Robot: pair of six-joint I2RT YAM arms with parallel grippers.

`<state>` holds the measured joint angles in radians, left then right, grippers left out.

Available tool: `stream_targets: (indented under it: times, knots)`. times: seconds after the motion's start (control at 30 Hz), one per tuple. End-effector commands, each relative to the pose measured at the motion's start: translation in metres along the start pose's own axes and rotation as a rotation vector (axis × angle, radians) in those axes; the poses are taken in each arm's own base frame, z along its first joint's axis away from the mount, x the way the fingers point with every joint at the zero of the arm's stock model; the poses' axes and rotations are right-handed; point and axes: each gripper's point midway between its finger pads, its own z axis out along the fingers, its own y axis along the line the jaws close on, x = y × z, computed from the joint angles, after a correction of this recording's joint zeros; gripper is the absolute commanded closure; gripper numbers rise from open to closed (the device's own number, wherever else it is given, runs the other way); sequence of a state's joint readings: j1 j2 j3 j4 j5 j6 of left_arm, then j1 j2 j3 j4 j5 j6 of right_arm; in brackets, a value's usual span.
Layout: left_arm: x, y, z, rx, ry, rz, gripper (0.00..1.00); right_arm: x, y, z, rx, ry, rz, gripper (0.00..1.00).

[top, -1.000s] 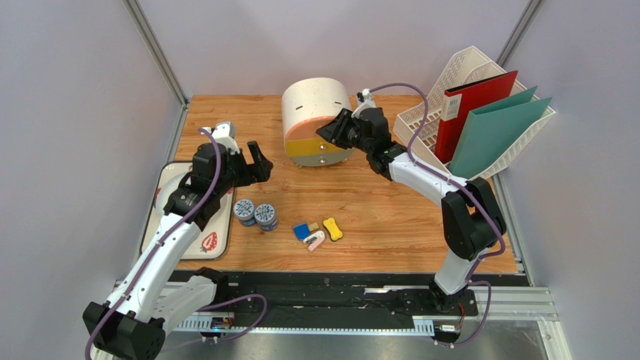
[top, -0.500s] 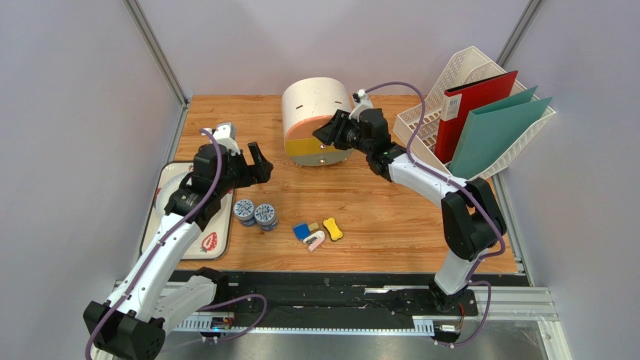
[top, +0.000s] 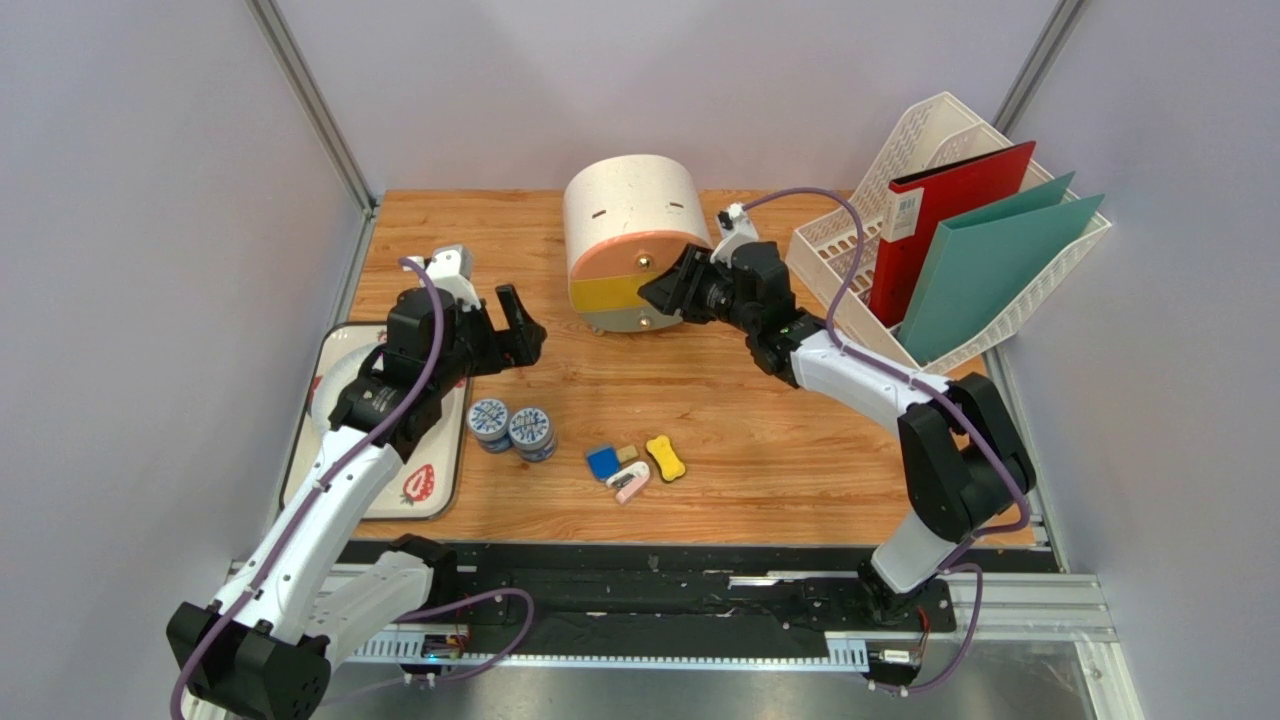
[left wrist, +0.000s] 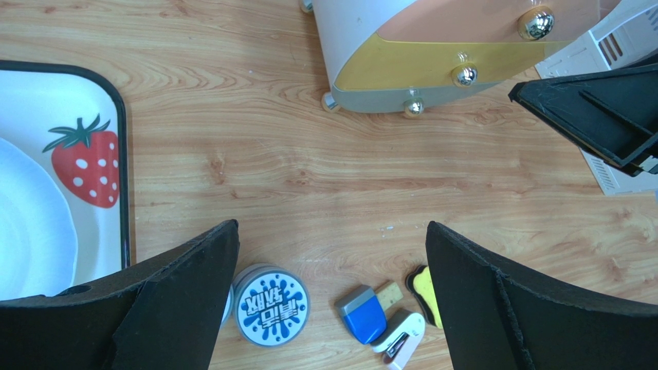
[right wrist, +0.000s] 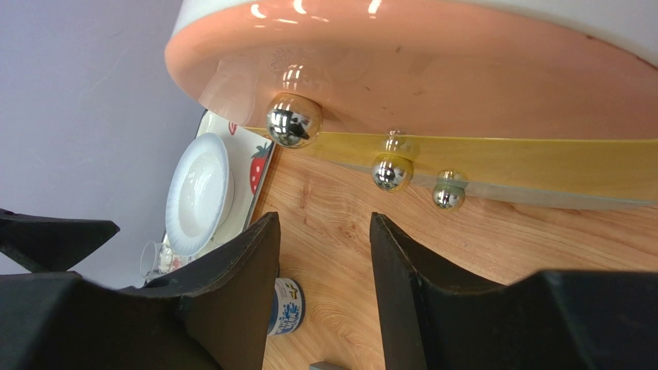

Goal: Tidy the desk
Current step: Open the drawer in the storage box.

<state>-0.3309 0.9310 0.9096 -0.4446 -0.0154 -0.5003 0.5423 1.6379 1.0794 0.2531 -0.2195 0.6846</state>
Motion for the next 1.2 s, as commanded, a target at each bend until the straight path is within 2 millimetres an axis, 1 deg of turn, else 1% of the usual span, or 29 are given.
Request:
stream_targets:
  times: [0.0,0.17,0.33,0.67,0.7,0.77,0.8,0.93,1.17]
  knots:
    - [-0.008,-0.003,-0.002,0.017,-0.032,-0.014,0.01,-0.014,0.005,0.0,-0.013,-0.08,0.011,0.51]
    - [-0.006,-0.002,-0.003,0.012,-0.029,-0.013,0.01,-0.013,-0.007,0.009,0.025,-0.105,0.043,0.51]
    - [-0.006,0.0,-0.005,0.005,-0.033,-0.013,0.01,-0.015,-0.014,0.018,0.049,-0.116,0.054,0.52]
    - [-0.005,0.0,-0.002,0.006,-0.027,-0.011,0.01,-0.008,-0.027,0.03,0.065,-0.129,0.095,0.52]
    - [-0.004,0.001,-0.002,0.003,-0.025,-0.011,0.01,-0.011,-0.026,0.031,0.057,-0.141,0.098,0.52]
    - [-0.005,0.0,-0.002,0.003,-0.029,-0.011,0.01,-0.006,-0.028,0.035,0.053,-0.13,0.1,0.52]
    - [-0.005,0.001,-0.002,0.003,-0.031,-0.01,0.01,-0.009,-0.027,0.036,0.044,-0.141,0.099,0.53]
    - [-0.006,0.001,-0.003,-0.002,-0.033,-0.008,0.01,-0.008,-0.029,0.041,0.042,-0.138,0.105,0.53]
    - [-0.004,0.0,0.0,0.005,-0.025,-0.008,0.01,-0.009,-0.028,0.044,0.024,-0.151,0.117,0.53]
